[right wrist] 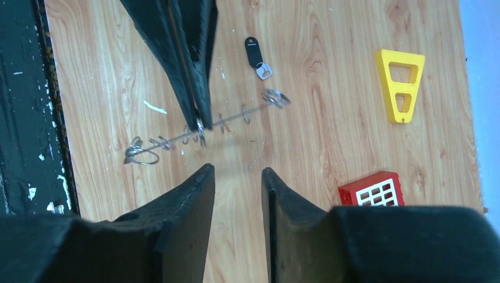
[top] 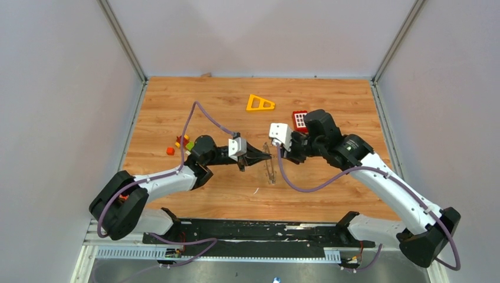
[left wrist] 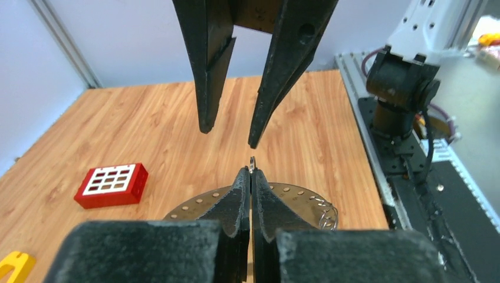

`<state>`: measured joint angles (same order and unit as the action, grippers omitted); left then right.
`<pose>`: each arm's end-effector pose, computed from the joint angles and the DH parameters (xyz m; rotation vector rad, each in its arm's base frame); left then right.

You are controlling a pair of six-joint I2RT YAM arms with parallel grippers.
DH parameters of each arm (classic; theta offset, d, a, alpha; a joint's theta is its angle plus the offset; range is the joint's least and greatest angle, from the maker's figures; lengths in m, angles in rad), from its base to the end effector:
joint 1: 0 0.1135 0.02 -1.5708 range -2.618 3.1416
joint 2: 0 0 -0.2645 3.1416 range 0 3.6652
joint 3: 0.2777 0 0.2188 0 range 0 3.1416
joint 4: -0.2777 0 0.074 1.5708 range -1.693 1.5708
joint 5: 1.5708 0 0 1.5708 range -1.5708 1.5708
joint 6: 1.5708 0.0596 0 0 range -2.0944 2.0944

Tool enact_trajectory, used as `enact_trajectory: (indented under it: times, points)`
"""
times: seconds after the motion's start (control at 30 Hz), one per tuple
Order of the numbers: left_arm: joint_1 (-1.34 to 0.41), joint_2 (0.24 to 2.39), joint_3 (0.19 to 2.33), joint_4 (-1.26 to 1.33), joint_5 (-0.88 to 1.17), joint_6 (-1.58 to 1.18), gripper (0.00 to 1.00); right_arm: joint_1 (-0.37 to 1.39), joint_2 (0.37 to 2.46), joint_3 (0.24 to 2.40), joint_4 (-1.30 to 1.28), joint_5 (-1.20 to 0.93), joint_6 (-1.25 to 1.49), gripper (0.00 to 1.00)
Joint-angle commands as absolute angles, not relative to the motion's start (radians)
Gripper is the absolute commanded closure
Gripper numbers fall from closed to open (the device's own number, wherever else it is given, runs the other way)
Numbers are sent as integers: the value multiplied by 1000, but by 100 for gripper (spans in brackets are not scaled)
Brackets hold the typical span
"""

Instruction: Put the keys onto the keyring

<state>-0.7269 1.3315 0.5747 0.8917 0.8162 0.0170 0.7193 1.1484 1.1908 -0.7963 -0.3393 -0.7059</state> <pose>0.1694 -0.2087 0.2850 1.1749 1.0710 -1.1445 0.1480 0.1560 0.3345 -1.6317 1.6278 0.4004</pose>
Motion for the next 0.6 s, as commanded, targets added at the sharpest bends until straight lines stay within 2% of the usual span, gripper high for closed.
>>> enact_trajectory:
  times: [0.0,0.27,0.57]
  points:
    - [-732,1326,529,1262,794,-210,100,645,1053,1100,-633,-525,-634,62]
    - [-732,1418,482,1601,765,-453,100,541,943,944,-416,-865,-580,62]
    - [-742,1441,483,1606,770,-449,100,541,994,959,-378,-967,-525,62]
